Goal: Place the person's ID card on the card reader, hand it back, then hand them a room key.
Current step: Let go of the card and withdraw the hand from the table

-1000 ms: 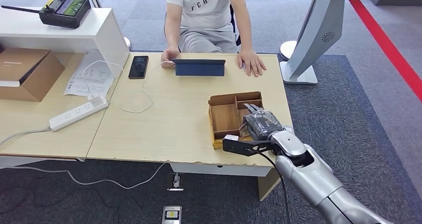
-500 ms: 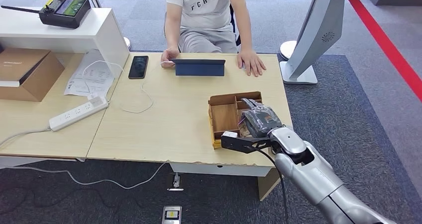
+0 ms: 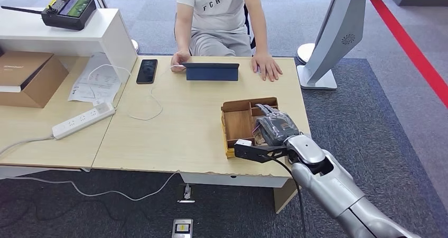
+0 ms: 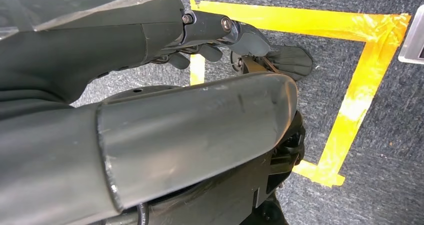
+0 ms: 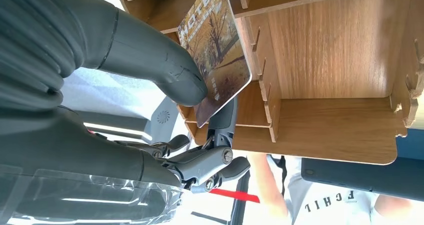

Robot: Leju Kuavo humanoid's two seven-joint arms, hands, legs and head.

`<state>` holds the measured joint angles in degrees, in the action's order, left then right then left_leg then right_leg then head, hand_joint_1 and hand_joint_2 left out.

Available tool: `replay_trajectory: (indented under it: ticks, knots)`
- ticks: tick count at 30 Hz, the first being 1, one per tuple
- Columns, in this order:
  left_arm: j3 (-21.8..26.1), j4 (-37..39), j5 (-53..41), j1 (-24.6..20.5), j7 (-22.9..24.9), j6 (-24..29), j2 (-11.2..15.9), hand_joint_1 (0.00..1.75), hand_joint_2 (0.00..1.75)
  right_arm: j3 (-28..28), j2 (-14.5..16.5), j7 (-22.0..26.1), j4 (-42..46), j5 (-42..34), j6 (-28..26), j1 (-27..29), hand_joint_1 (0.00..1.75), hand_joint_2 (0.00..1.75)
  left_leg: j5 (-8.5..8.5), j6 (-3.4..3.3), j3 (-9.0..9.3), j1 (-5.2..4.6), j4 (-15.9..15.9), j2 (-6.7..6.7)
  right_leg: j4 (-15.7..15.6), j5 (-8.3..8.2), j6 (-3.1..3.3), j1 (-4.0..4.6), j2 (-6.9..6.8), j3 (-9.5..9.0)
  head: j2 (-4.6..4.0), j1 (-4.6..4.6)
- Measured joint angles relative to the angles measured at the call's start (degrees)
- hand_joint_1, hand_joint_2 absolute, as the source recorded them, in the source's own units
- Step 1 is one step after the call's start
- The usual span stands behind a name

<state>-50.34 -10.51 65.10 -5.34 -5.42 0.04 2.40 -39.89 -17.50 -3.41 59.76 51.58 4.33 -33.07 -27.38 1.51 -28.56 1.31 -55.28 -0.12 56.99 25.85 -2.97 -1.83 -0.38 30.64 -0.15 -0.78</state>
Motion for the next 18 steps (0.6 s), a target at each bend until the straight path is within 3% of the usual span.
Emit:
replay_trajectory:
  ticks: [18]
  knots:
    - [0.0, 0.0, -0.01, 0.0, -0.02, 0.46, -0.08, 0.0, 0.0, 1.59, -0.32, -0.08, 2.74, 2.48, -3.08, 0.13, 1.75, 1.75, 0.0, 0.0, 0.01, 0.0, 0.0, 0.01, 0.0, 0.0, 0.0, 0.0, 0.0, 0.01, 0.0, -0.01]
